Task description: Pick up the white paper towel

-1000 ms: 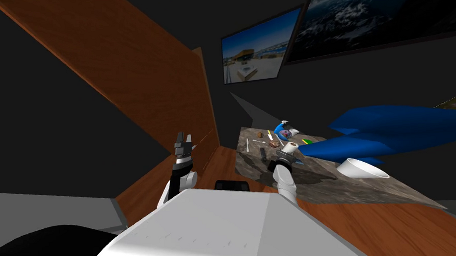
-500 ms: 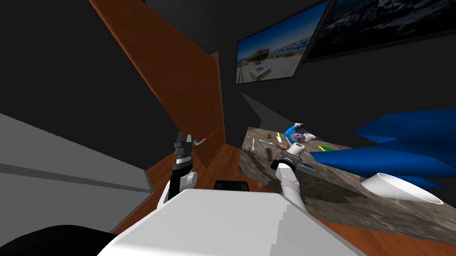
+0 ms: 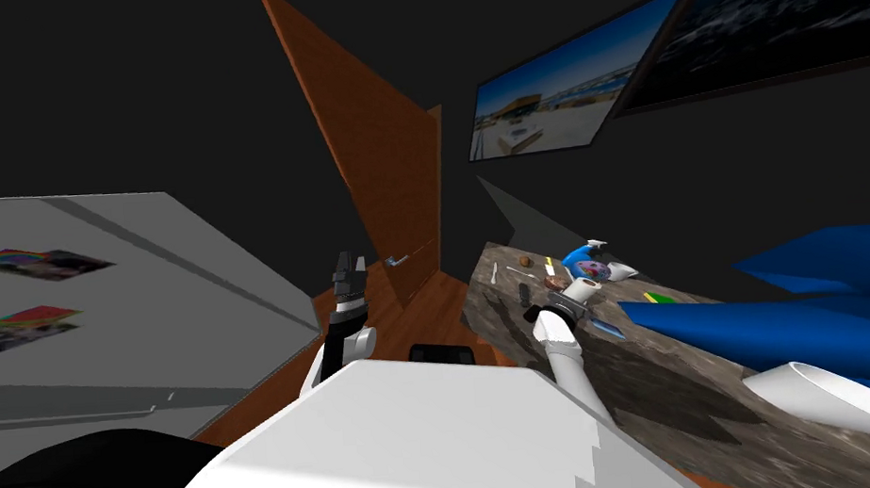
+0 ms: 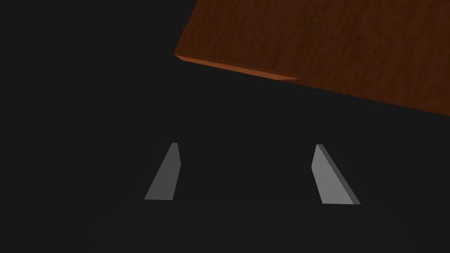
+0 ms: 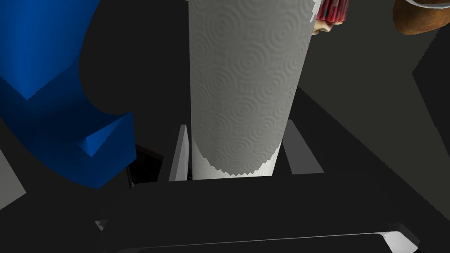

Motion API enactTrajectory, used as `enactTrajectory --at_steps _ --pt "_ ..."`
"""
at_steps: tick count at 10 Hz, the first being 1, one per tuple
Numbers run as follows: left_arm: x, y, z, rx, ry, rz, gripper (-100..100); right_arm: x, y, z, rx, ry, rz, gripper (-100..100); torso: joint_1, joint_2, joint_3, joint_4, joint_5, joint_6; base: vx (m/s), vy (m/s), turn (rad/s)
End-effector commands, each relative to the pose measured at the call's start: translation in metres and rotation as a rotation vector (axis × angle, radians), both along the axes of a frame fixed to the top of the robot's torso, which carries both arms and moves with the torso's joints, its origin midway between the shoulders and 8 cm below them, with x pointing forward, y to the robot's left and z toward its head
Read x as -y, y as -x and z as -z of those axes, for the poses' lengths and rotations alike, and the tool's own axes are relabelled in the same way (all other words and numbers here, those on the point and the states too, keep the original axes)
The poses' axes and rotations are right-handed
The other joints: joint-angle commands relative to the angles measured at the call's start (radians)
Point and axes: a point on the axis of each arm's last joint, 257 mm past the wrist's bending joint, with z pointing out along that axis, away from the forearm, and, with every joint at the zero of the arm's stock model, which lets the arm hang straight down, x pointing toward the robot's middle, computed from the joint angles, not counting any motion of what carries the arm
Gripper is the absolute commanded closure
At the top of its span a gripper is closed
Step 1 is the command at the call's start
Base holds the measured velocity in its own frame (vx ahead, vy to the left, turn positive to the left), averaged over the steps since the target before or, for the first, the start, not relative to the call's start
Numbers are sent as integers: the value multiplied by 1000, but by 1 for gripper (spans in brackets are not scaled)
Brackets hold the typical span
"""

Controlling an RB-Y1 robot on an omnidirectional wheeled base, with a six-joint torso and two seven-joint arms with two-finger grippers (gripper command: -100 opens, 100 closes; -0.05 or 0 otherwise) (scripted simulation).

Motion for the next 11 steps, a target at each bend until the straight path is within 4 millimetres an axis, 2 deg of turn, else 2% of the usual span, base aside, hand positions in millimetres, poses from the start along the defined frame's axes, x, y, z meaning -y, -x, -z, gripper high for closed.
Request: enactTrajectory --at_steps 1,2,3,4,5,6,7,8,9,10,11 --pt "0 0 0 0 0 0 0 16 7 3 -11 2 39 100 0 0 0 0 0 0 -118 34 207" --pt "0 0 0 0 0 0 0 16 8 4 -14 0 39 100 0 -1 -1 0 0 2 -40 12 -2" --pt "0 0 0 0 0 0 0 34 16 -2 1 4 90 100 -2 -4 -2 -1 0 3 -77 19 267" --pt "0 0 0 0 0 0 0 37 20 3 -14 3 97 100 -2 -4 -2 -1 0 0 -99 10 216" --pt "0 0 0 0 0 0 0 53 27 -5 8 5 143 100 -2 -3 -2 -1 0 2 -103 33 397" --pt "0 0 0 0 0 0 0 58 34 0 -14 8 157 100 -1 -3 -2 -1 0 -1 -93 38 215" --pt "0 0 0 0 0 0 0 75 43 -7 2 9 208 100 0 -3 -2 -1 0 2 -147 51 293" --pt "0 0 0 0 0 0 0 80 49 -5 -12 15 221 100 0 -1 0 0 0 1 -122 40 195" --pt "0 0 0 0 0 0 0 98 59 -13 -1 19 270 100 0 -1 0 0 1 3 -139 75 384" --pt "0 0 0 0 0 0 0 100 65 -11 -9 23 287 100 2 0 0 0 1 1 -112 54 178" --pt "0 0 0 0 0 0 0 96 60 -12 -5 18 268 100 1 -1 0 0 1 3 -36 16 2"
